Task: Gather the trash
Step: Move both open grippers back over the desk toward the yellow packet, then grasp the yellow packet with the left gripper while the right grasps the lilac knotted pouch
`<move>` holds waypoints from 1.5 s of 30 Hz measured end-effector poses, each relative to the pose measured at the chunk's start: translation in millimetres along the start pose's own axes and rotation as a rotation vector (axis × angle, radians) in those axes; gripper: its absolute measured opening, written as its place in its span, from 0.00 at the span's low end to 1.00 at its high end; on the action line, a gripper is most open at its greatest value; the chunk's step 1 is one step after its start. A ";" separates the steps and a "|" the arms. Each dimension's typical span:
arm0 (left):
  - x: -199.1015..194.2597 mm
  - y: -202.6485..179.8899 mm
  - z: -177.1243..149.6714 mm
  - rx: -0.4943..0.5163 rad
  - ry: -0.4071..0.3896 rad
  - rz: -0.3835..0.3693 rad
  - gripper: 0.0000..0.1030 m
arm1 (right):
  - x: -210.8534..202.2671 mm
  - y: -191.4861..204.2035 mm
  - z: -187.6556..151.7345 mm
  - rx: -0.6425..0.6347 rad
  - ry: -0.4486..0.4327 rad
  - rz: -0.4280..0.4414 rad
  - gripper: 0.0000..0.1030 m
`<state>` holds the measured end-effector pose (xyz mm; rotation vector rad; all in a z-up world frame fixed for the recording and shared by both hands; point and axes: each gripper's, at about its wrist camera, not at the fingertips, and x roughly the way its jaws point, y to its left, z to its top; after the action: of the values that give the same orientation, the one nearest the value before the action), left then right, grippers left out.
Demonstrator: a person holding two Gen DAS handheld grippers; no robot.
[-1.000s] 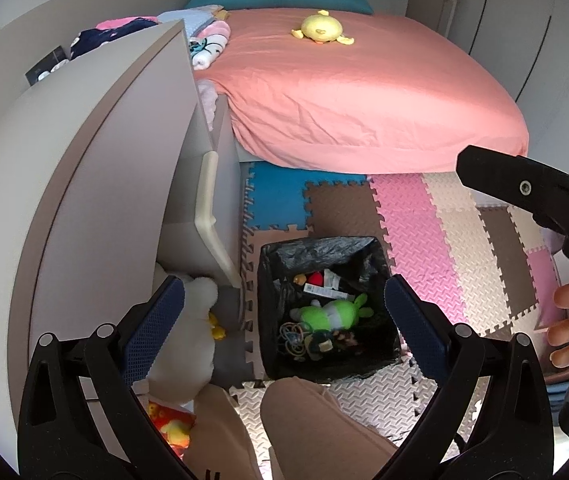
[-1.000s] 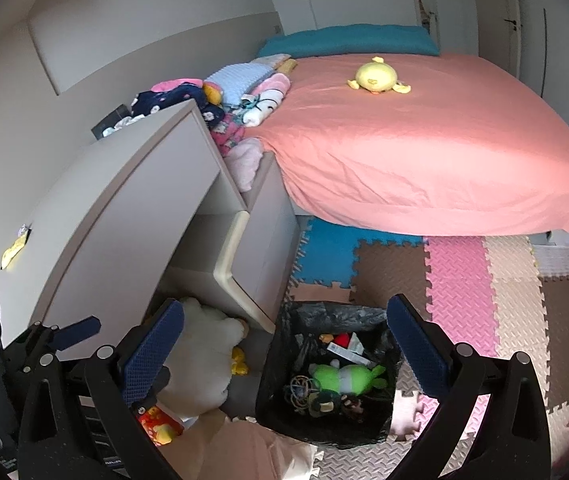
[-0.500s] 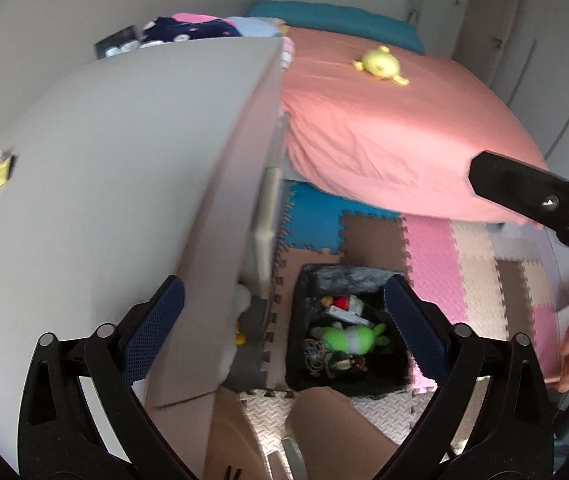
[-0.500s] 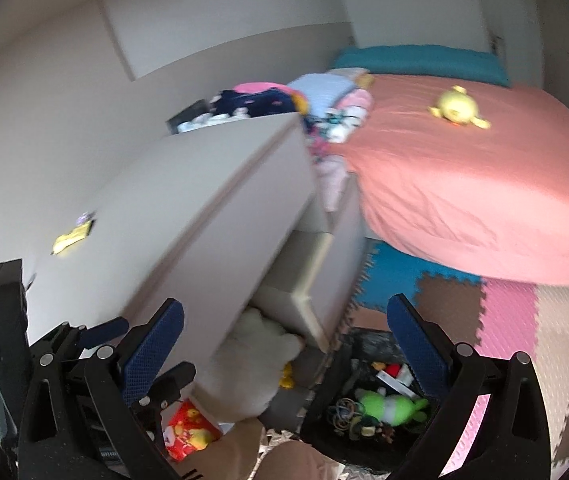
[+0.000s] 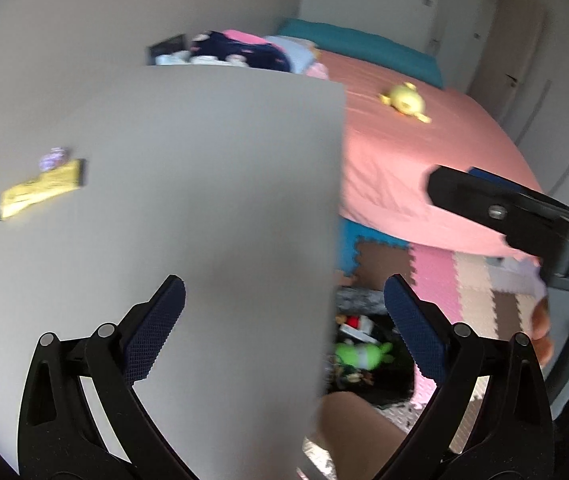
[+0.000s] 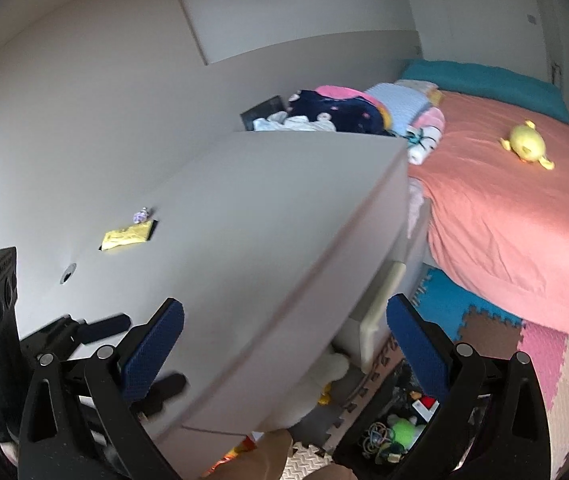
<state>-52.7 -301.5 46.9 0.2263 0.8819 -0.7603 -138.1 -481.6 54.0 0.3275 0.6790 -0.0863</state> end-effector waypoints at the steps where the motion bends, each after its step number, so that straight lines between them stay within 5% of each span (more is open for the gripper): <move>1: -2.8 11.6 1.9 -0.015 -0.007 0.019 0.94 | 3.6 4.9 3.0 -0.008 0.005 0.007 0.98; 19: -11.0 181.5 32.9 -0.120 -0.017 0.130 0.94 | 91.2 88.1 40.1 -0.127 0.134 0.102 0.98; 29: 15.0 246.3 55.7 0.012 0.049 0.130 0.94 | 139.5 116.3 47.2 -0.150 0.188 0.123 0.98; 41: 56.8 275.4 56.0 0.153 0.117 0.116 0.93 | 179.1 137.2 51.1 -0.165 0.229 0.119 0.98; 44: 59.4 281.0 53.5 0.144 0.118 0.139 0.75 | 186.0 141.4 53.6 -0.171 0.230 0.120 0.98; 45: 57.3 283.2 52.8 0.127 0.114 0.152 0.59 | 187.6 142.8 54.1 -0.171 0.229 0.119 0.98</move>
<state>195.8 -151.5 2.1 0.4479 0.9135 -0.6670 66.5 -359.0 13.9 0.2136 0.8863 0.1243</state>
